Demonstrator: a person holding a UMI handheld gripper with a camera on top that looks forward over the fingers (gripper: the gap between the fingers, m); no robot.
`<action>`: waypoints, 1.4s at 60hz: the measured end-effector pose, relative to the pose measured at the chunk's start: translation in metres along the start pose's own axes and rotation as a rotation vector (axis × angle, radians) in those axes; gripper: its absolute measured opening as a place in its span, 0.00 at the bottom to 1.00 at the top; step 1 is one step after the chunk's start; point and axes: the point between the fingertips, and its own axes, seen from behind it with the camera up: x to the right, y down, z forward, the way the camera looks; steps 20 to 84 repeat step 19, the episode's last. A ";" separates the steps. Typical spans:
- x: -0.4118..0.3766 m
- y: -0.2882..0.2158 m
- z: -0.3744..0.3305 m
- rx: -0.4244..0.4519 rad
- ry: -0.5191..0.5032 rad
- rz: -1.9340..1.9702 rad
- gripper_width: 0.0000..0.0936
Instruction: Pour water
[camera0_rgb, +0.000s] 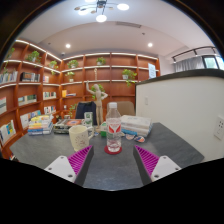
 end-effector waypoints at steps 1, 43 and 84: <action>0.000 -0.002 -0.001 0.003 0.000 -0.002 0.90; -0.008 -0.032 -0.009 0.070 -0.009 -0.006 0.90; -0.008 -0.032 -0.009 0.070 -0.009 -0.006 0.90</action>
